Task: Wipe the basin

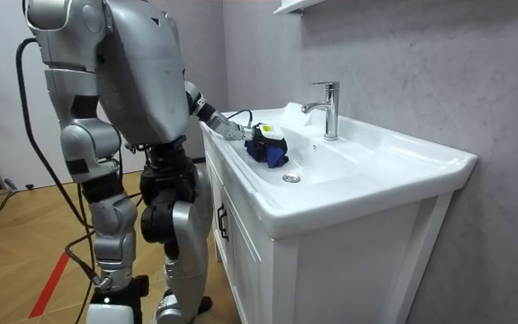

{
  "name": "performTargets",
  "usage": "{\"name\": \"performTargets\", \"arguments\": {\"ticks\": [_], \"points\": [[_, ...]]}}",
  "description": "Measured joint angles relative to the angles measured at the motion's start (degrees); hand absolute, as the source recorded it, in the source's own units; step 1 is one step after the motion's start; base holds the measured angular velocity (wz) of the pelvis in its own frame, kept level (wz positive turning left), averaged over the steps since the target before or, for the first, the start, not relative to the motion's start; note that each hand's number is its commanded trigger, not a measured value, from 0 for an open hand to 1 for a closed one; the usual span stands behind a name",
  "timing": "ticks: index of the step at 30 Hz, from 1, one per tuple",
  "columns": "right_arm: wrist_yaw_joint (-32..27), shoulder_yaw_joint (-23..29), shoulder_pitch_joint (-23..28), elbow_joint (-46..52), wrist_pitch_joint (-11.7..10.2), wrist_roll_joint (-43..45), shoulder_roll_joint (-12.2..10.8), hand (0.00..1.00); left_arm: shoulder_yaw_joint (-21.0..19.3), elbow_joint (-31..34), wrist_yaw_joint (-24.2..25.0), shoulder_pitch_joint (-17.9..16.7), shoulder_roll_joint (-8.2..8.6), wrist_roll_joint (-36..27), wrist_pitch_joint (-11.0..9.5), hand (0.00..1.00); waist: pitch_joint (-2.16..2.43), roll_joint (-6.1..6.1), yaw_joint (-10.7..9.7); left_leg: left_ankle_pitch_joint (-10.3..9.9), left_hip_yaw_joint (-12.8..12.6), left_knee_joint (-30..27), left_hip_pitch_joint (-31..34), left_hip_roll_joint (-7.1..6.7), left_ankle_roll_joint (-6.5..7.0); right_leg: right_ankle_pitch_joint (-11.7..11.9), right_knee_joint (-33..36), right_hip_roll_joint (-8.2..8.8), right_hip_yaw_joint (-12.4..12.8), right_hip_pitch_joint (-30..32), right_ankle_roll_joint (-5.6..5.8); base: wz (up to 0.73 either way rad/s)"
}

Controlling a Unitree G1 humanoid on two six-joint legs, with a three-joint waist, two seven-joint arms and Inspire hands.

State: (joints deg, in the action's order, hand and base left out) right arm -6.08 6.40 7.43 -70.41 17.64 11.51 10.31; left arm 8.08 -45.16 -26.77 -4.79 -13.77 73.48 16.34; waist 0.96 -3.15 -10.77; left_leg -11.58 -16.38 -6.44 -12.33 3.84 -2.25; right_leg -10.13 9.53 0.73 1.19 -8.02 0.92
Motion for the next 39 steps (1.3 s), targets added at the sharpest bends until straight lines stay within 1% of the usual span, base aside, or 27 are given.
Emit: {"name": "performTargets", "arguments": {"ticks": [3,8,12,17,18,19,20,21,23,24,25,27,28,29,30,31,32,34,35,37,38,39], "points": [[-0.12,1.06,-0.02,1.21,-1.38,-1.21,0.69,0.0,0.15,0.02,-0.24,-0.71,-0.31,1.01,0.28,1.0,0.0,-0.53,0.06,0.0,-0.04,-0.04,-0.01,-0.05,0.01,0.0,-0.12,0.06,0.05,-0.06,0.0,0.0],[-0.73,1.06,-0.42,1.55,-2.35,-3.01,1.08,0.0,0.61,0.0,-0.53,-1.25,-0.3,0.9,0.79,1.0,-0.04,-0.96,0.28,0.02,0.02,-0.19,-0.38,-0.07,0.01,0.01,-0.87,0.08,0.18,-0.8,-0.01,0.0],[-2.17,1.04,-0.76,1.59,-3.41,-2.94,1.08,0.0,0.26,-0.22,-1.86,-1.38,-0.12,-1.05,0.74,1.0,-0.04,-1.24,0.32,0.02,0.75,-0.3,-0.32,-0.11,0.02,-0.02,-0.96,0.15,-0.03,-0.86,-0.03,0.02],[-2.75,0.9,-1.97,1.52,-5.17,-4.35,1.07,0.0,-1.15,-0.31,-3.62,-0.62,0.01,-3.12,-0.86,1.0,-0.14,-1.06,0.14,0.02,1.12,-0.42,0.05,-0.12,0.02,-0.04,-0.92,0.22,-0.49,-0.74,-0.05,0.05],[-3.14,0.28,-2.08,1.34,-6.04,-4.79,0.98,0.0,-1.46,-0.65,-4.16,0.16,0.22,-4.85,-1.46,1.0,-0.18,-0.9,0.12,0.02,1.75,-0.44,0.23,-0.23,0.02,-0.05,-1.17,0.38,-1.11,-0.95,-0.03,0.27],[-3.73,-0.45,-2.11,0.79,-6.75,-5.24,0.85,0.0,-1.94,-0.86,-4.49,0.9,0.62,-5.46,-2.12,1.0,-0.15,-0.8,0.23,0.03,2.62,-0.49,0.61,-0.4,0.04,-0.06,-1.64,0.5,-1.6,-1.12,-0.01,0.27],[-3.94,-0.84,-2.26,0.28,-7.08,-5.55,0.81,0.0,-2.52,-0.74,-4.64,1.06,0.89,-5.48,-2.59,1.0,-0.16,-0.77,0.33,0.03,2.85,-0.6,0.66,-0.46,0.05,-0.06,-1.73,0.58,-1.82,-1.08,-0.01,0.24],[-4.02,-1.58,-2.34,-0.15,-7.62,-6.38,0.73,0.0,-3.1,0.01,-4.79,0.96,1.21,-6.19,-3.08,1.0,-0.25,-0.67,0.47,0.03,3.22,-0.96,1.02,-0.52,0.05,-0.06,-1.71,0.74,-2.24,-1.07,0.0,0.19],[-4.04,-2.94,-1.94,-0.13,-7.73,-7.22,0.5,0.0,-3.44,2.41,-4.82,0.22,1.48,-8.67,-3.43,1.0,-0.41,-0.36,0.34,0.03,4.27,-1.1,1.56,-0.58,0.05,-0.08,-1.74,0.83,-3.11,-1.05,0.03,0.22],[-4.04,-3.22,-1.82,-0.27,-7.81,-7.33,0.27,0.0,-3.46,3.91,-4.81,0.12,1.63,-10.57,-3.87,1.0,-0.78,-0.01,0.64,0.03,4.54,-1.21,1.76,-0.56,0.05,-0.08,-1.81,0.83,-3.34,-1.02,0.03,0.12],[-4.05,-3.64,-1.82,-0.84,-8.17,-7.6,0.24,0.0,-3.46,4.86,-4.81,0.12,1.86,-12.29,-4.42,1.0,-1.01,0.22,1.51,0.03,4.43,-1.22,1.8,-0.53,0.05,-0.09,-1.87,0.8,-3.31,-1.0,0.02,0.05],[-4.24,-4.61,-1.89,-1.08,-8.37,-8.48,0.3,0.0,-3.47,5.7,-4.81,0.12,1.96,-13.61,-5.49,1.0,-1.14,0.45,2.09,0.03,4.79,-1.23,2.03,-0.56,0.05,-0.1,-1.91,0.84,-3.59,-1.0,0.04,0.06],[-4.36,-5.27,-1.99,-1.12,-8.87,-9.25,0.21,0.0,-3.44,6.69,-4.79,0.12,1.96,-14.39,-6.06,1.0,-1.22,0.67,2.01,0.03,5.36,-1.32,2.48,-0.66,0.06,-0.12,-2.01,0.96,-4.16,-0.9,0.07,0.2],[-4.41,-5.28,-2.0,-1.12,-9.31,-9.58,0.05,0.0,-3.44,7.65,-4.79,0.08,1.96,-14.49,-6.18,1.0,-1.17,0.66,1.87,0.03,5.71,-1.42,2.82,-0.71,0.06,-0.13,-2.07,1.03,-4.57,-0.79,0.09,0.22],[-4.52,-5.27,-2.08,-1.29,-10.14,-10.74,-0.24,0.0,-3.37,10.25,-4.81,0.06,1.98,-14.52,-6.62,1.0,-1.22,0.73,2.14,0.03,5.71,-1.49,3.28,-0.73,0.06,-0.15,-2.1,1.04,-4.75,-0.38,0.11,0.16],[-4.64,-5.6,-2.36,-1.32,-10.57,-11.94,-0.4,0.0,-3.31,12.63,-4.84,0.07,2.01,-14.62,-7.13,1.0,-1.38,1.04,2.52,0.04,5.87,-1.77,3.97,-0.71,0.07,-0.14,-2.07,1.08,-5.03,0.01,0.1,0.11],[-4.63,-6.03,-2.42,-1.29,-10.77,-12.28,-0.44,0.0,-3.29,13.7,-4.92,0.07,2.04,-14.6,-7.48,1.0,-1.48,1.2,2.6,0.04,6.09,-2.04,4.21,-0.73,0.07,-0.14,-2.05,1.13,-5.28,0.02,0.1,0.14],[-4.63,-7.56,-2.44,-1.42,-11.73,-13.71,-0.54,0.0,-3.25,16.95,-5.09,0.07,2.48,-14.59,-8.86,1.0,-1.4,1.39,2.99,0.03,7.08,-2.3,4.78,-0.73,0.07,-0.14,-1.99,1.18,-6.32,-0.12,0.1,0.19],[-4.63,-7.71,-2.43,-1.37,-12.02,-14.05,-0.54,0.0,-3.07,17.96,-5.1,0.06,2.54,-14.59,-9.04,1.0,-1.39,1.37,3.11,0.03,7.13,-2.31,4.9,-0.71,0.07,-0.14,-1.91,1.17,-6.47,-0.19,0.1,0.16],[-4.63,-8.46,-2.47,-1.34,-12.93,-15.42,-0.51,0.0,-2.18,22.95,-5.35,0.06,2.62,-15.04,-9.82,1.0,-1.3,1.12,3.43,0.03,7.71,-2.31,5.22,-0.7,0.07,-0.14,-1.9,1.17,-7.22,-0.13,0.09,0.13],[-4.62,-8.6,-2.48,-1.36,-13.03,-15.7,-0.52,0.0,-2.18,23.86,-5.5,0.06,2.71,-15.39,-10.2,1.0,-1.2,0.97,3.48,0.03,7.78,-2.31,5.24,-0.7,0.06,-0.14,-1.9,1.17,-7.45,-0.14,0.09,0.09],[-4.62,-8.54,-2.5,-1.37,-13.36,-16.73,-0.59,0.0,-2.26,25.36,-5.8,0.06,2.81,-15.77,-10.84,1.0,-1.0,0.66,3.69,0.03,7.85,-2.3,5.2,-0.68,0.06,-0.14,-1.91,1.17,-7.73,-0.2,0.09,0.0]]}}
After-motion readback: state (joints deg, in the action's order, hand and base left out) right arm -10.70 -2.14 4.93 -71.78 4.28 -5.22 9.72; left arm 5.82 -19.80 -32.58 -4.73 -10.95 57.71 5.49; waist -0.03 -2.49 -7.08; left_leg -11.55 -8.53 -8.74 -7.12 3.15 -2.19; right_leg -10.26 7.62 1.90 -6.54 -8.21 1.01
